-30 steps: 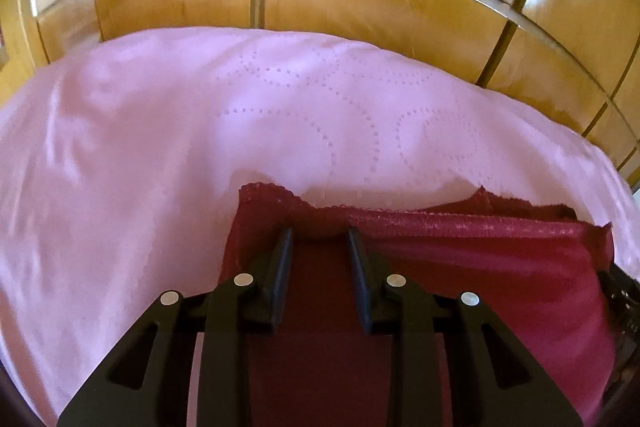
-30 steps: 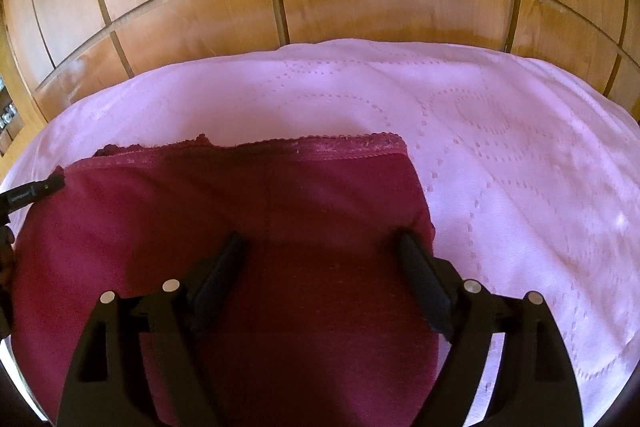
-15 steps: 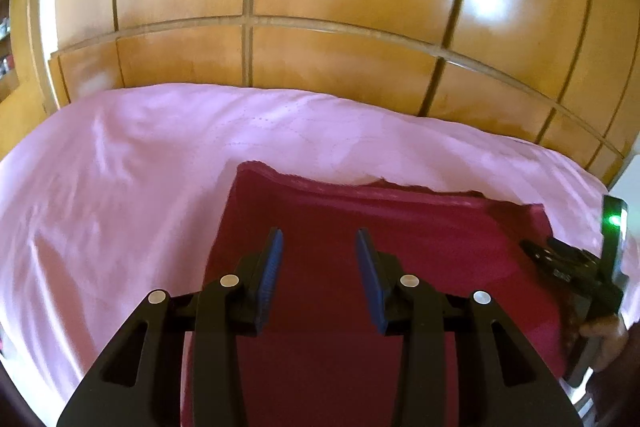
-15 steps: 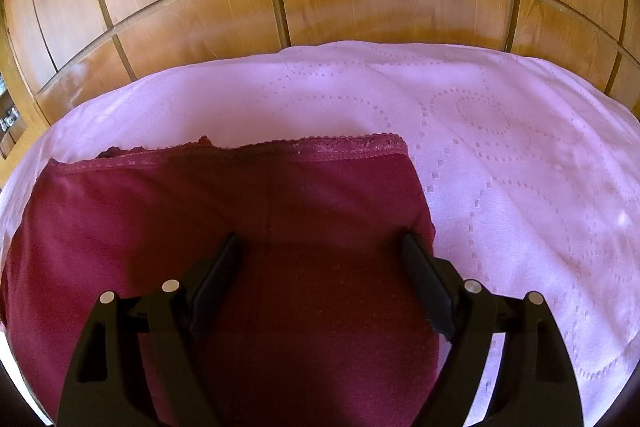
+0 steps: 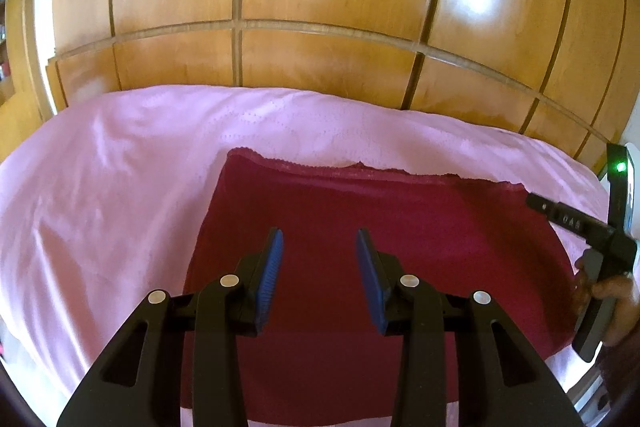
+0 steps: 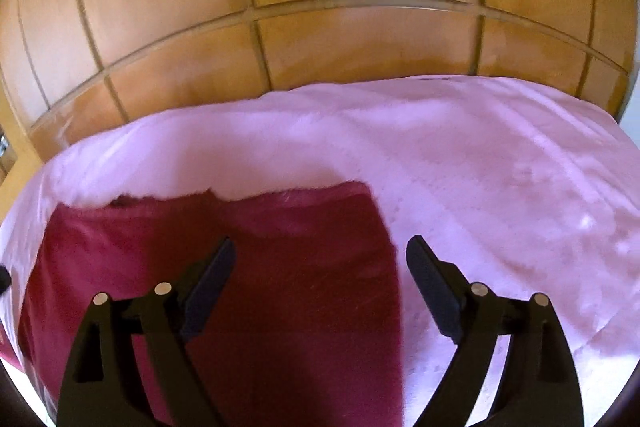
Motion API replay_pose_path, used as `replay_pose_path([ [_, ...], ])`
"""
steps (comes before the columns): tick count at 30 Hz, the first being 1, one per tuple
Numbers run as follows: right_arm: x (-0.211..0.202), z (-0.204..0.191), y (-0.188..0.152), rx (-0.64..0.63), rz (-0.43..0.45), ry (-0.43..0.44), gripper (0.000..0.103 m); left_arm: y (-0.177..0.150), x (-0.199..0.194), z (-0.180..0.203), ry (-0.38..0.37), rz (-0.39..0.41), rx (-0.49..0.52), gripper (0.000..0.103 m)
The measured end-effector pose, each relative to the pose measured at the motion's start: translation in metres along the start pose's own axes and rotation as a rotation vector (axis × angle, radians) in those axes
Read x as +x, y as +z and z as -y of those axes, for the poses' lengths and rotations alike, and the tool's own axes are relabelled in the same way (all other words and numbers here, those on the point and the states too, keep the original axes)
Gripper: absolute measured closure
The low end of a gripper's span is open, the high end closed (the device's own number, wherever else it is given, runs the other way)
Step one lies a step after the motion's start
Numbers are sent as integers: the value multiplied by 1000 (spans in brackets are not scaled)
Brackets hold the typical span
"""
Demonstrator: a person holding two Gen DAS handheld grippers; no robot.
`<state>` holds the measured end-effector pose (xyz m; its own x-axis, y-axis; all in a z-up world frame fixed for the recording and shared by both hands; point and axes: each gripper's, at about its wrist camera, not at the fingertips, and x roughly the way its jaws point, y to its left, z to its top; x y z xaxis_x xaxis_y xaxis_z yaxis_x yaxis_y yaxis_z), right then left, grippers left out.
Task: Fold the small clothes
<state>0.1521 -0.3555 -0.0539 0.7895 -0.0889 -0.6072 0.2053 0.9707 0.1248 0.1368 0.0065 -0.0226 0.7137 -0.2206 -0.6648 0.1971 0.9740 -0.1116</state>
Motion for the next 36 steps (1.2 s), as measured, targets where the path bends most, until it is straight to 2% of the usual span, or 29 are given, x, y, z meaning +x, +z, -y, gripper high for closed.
replay_pose_path([
  [2, 6, 2, 3, -6, -19, -30, 19, 0, 1, -1, 3, -2, 6, 66],
  [4, 16, 6, 5, -1, -48, -42, 27, -1, 2, -2, 4, -5, 6, 66],
  [6, 29, 8, 4, 1, -107, -37, 52, -3, 4, -2, 10, -14, 5, 66],
  [7, 32, 7, 2, -4, -123, -41, 57, -3, 5, -3, 10, -18, 4, 66],
  [9, 34, 6, -2, -19, -126, -38, 77, -5, 7, -4, 12, -25, 3, 66],
  [11, 32, 4, 0, -40, -112, -58, 91, -7, 9, -5, 17, -30, 3, 66],
  [13, 26, 5, 4, -33, -91, -63, 98, -7, 12, -7, 19, -38, 3, 66],
  [17, 20, 9, 17, -14, -37, -73, 99, -10, 17, -12, 40, -52, -5, 66],
  [21, 46, 10, 7, -16, -101, -104, 99, -13, 13, -27, 56, -49, -43, 66],
  [24, 49, 7, 2, -21, -94, -113, 98, -20, 2, -59, 57, -51, -114, 66],
  [30, 47, 8, 0, -28, -95, -118, 97, -44, -27, -116, -34, -63, -177, 66],
  [36, 49, 6, -1, -32, -92, -123, 97, -71, -39, -143, -195, -121, -234, 66],
])
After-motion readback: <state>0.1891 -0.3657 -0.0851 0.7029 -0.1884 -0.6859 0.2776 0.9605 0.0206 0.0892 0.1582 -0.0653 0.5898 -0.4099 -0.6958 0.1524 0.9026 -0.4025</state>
